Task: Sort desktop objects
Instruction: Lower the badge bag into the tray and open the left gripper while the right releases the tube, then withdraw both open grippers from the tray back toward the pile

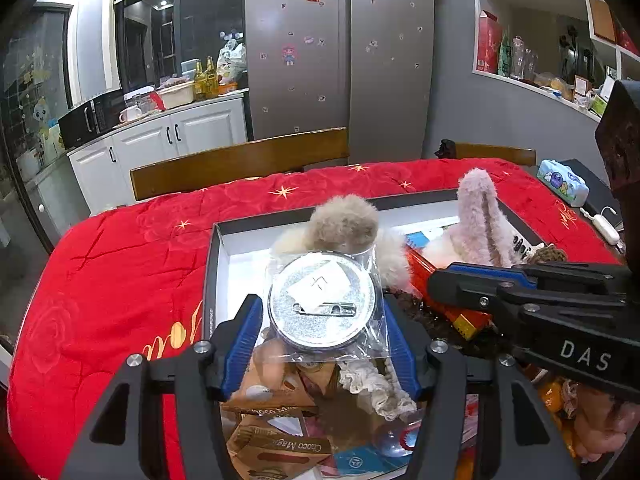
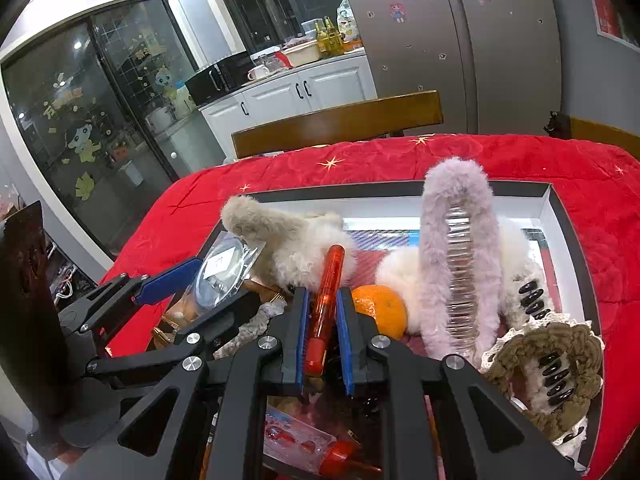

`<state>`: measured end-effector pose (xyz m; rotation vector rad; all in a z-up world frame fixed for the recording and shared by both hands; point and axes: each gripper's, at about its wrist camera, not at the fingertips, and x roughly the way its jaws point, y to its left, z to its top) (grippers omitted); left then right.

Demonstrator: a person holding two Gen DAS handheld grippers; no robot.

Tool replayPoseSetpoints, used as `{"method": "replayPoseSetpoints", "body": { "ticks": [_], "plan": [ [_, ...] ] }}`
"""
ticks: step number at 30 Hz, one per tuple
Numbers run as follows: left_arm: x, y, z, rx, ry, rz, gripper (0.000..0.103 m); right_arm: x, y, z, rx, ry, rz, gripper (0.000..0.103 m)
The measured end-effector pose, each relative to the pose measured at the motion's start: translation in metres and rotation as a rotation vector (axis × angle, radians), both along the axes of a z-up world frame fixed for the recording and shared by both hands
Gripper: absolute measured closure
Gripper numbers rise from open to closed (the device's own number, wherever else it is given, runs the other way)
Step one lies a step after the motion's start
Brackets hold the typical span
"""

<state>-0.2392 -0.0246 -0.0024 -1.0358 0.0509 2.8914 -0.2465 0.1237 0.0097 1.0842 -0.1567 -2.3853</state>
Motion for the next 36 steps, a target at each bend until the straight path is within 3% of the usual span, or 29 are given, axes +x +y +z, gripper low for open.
{"method": "replayPoseSetpoints", "body": {
  "ticks": [3, 5, 6, 7, 8, 11, 17, 29, 36],
  "plan": [
    [-0.002, -0.001, -0.002, -0.009, -0.027, 0.024, 0.038, 0.001, 0.001, 0.0, -0.009, -0.001, 0.001, 0.082],
    [-0.003, -0.001, -0.004, -0.01, -0.045, 0.029, 0.019, 0.001, 0.002, 0.001, -0.012, 0.003, 0.002, 0.072],
    [-0.003, -0.001, -0.005, -0.011, -0.047, 0.026, 0.003, 0.002, 0.002, 0.003, -0.008, 0.011, -0.003, 0.061],
    [-0.002, 0.0, -0.005, -0.015, -0.042, 0.021, 0.0, 0.003, 0.003, 0.006, 0.0, 0.024, -0.016, 0.054],
    [-0.001, 0.001, -0.004, -0.018, -0.038, 0.019, 0.0, 0.004, 0.004, 0.008, 0.013, 0.037, -0.03, 0.042],
    [0.0, 0.0, 0.001, -0.014, -0.023, 0.02, 0.0, 0.005, 0.008, 0.012, 0.016, 0.047, -0.042, 0.034],
    [0.002, -0.007, 0.009, 0.002, 0.001, 0.045, 0.0, -0.002, 0.024, 0.014, -0.05, 0.018, -0.079, 0.0],
    [0.003, -0.009, 0.011, -0.019, 0.005, 0.049, 0.0, 0.019, 0.022, 0.038, -0.055, 0.164, -0.076, 0.0],
    [0.011, -0.008, 0.026, -0.045, 0.043, 0.087, 0.0, 0.034, 0.015, 0.053, 0.057, 0.276, -0.114, 0.0]
  ]
}}
